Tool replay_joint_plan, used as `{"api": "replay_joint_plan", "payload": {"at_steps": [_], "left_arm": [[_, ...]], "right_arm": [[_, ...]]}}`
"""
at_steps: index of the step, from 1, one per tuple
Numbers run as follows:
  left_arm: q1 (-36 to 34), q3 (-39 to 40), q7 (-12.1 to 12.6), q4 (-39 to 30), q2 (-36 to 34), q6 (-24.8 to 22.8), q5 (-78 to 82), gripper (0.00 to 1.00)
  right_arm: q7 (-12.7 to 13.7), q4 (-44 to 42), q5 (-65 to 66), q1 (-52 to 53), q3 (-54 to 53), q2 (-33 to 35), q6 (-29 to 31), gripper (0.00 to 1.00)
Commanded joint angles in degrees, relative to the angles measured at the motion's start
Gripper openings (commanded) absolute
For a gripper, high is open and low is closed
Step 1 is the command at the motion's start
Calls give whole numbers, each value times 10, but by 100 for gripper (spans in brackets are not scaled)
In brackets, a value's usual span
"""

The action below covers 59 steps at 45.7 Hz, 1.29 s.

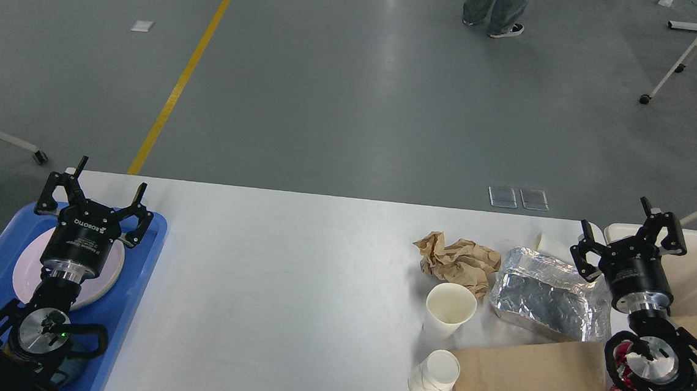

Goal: Tidy desktop
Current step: 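Lift the right gripper up from beside the white bin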

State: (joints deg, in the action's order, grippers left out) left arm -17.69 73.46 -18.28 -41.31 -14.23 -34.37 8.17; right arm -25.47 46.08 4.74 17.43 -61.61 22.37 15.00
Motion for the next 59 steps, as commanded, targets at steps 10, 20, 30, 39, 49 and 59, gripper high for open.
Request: {"api": "replay_joint_plan", "payload": {"at_steps": [10,20,30,39,49,59], "left_arm": [[-1,0,0,0,0,0,0,96],[0,0,0,0,0,0,0,96],[-1,0,0,0,0,0,0,96],[0,0,0,0,0,0,0,96],[-1,-1,0,0,0,0,0,96],[-1,0,0,0,0,0,0,96]], "right_arm": [[115,-4,-1,14,27,0,-51,100],[98,5,-1,58,16,-15,-47,100],[72,27,-1,74,-10,-28,-46,100],[73,35,-5,74,-1,10,-44,100],[74,28,-9,182,278,148,-4,100],[74,26,-10,418,652,201,6,100]]}}
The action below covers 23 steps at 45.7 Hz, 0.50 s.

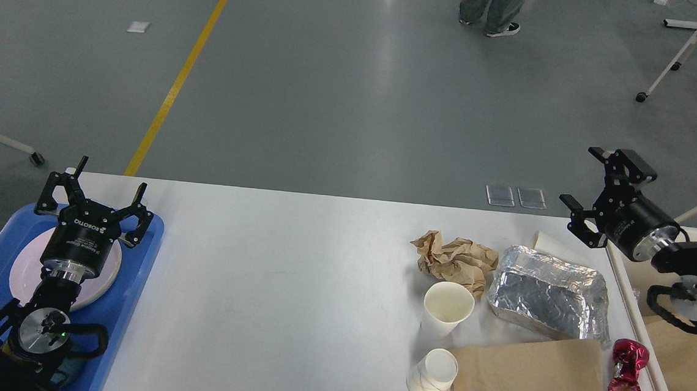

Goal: Tidy desktop
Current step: 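Lift the right gripper up from beside the white bin, then lower the right gripper toward the brown paper bag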

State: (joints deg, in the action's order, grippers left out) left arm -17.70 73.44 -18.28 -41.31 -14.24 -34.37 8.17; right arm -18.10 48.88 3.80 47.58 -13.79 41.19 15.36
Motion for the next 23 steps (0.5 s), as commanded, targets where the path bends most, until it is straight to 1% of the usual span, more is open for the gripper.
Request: {"api": "replay_joint_plan", "payload": {"at_steps": [1,7,9,11,14,17,19,22,23], "left_arm": [[-1,0,0,0,0,0,0,96],[-1,0,0,0,0,0,0,96],[-1,0,0,0,0,0,0,96],[-1,0,0,0,0,0,0,96],[-1,0,0,0,0,0,0,96],[0,0,0,0,0,0,0,96],[0,0,0,0,0,0,0,96],[-1,0,0,0,0,0,0,96],[-1,0,0,0,0,0,0,96]], "right_arm": [[1,-2,0,140,204,11,2,100],[4,3,-3,272,376,0,5,100],[6,3,-5,317,448,-21,8,100],[6,5,-9,366,526,-56,12,100],[5,9,-13,431,630,-101,33,100],[5,12,-20,475,698,-141,75,100],[6,12,-30,499,727,-168,118,100],[7,11,-45,532,761,-210,194,100],[8,13,-48,564,805,-252,252,100]]}}
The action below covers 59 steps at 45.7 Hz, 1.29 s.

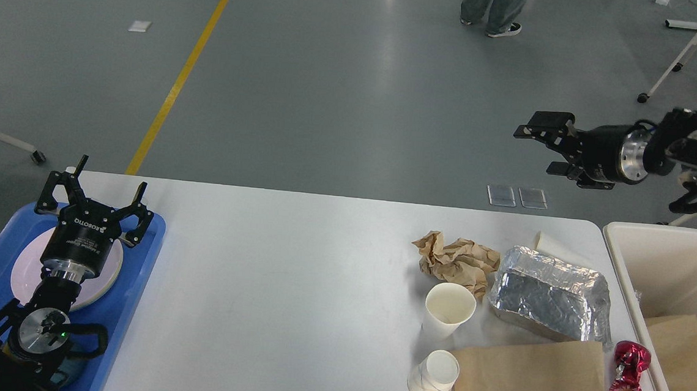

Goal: Tidy desktop
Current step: 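Lower the right gripper toward the brown paper bag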

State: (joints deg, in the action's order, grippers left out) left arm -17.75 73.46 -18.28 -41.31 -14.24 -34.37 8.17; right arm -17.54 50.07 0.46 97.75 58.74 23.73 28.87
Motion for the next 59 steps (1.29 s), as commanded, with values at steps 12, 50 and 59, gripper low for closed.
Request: {"api": "replay_joint_plan", "payload": {"at_steps": [12,50,59], "left_arm": [[1,-1,0,0,0,0,0,96],[0,0,0,0,0,0,0,96],[0,0,0,0,0,0,0,96]], "right_arm": [[173,227,-12,258,127,-151,171,100],[280,478,-187,391,236,-46,95,99],[280,473,-208,309,235,7,86,100]]}}
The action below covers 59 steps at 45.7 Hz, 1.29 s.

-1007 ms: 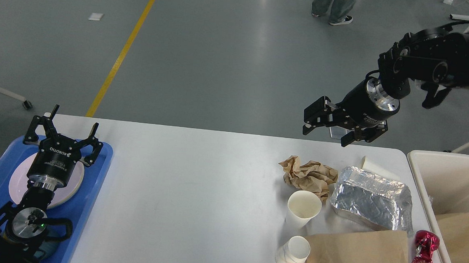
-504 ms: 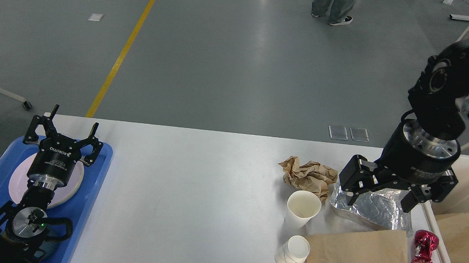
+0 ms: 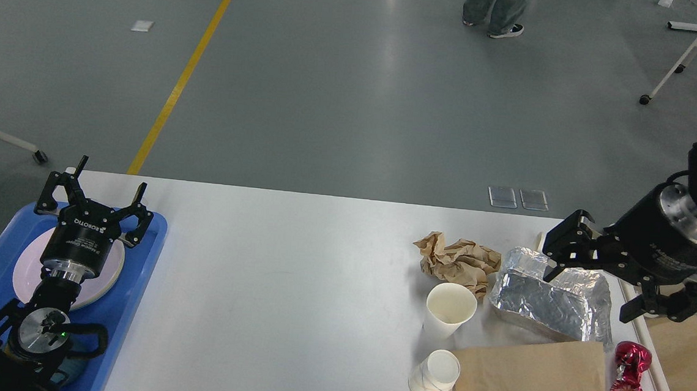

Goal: Tidy desktop
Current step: 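Lower the right gripper toward the brown paper bag, then grasp the brown paper bag's edge with the right gripper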

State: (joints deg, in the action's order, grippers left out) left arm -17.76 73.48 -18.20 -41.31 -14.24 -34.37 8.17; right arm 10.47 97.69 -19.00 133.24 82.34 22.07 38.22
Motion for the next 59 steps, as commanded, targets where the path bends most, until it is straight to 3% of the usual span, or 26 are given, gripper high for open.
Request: {"api": "replay_joint_plan", "payload": {"at_steps": [1,7,19,24,32,44,51,59], "left_arm": [[0,0,-1,0,0,0,0,96],[0,0,-1,0,0,0,0,96],[0,0,-1,0,0,0,0,96],[0,0,-1,0,0,0,0,96],[0,0,-1,0,0,0,0,96],[0,0,-1,0,0,0,0,96],[1,0,-1,0,0,0,0,96],[0,0,-1,0,0,0,0,96]], "right_arm": [[1,-3,-18,-56,-1,27,-10,100],[0,-14,-25,-152,-10,53,-27,100],[-5,-28,-41,-309,-69,82,-133,99],[-5,-64,-58,-380,-126,111,-146,99],[-7,-111,-80,-468,-171,104,-176,99],[-5,-189,-121,-566,-179,63,-302,98],[-5,-203,-122,-604,-181,25,-333,81],[-5,-201,-123,-608,-189,25,-337,38]]}}
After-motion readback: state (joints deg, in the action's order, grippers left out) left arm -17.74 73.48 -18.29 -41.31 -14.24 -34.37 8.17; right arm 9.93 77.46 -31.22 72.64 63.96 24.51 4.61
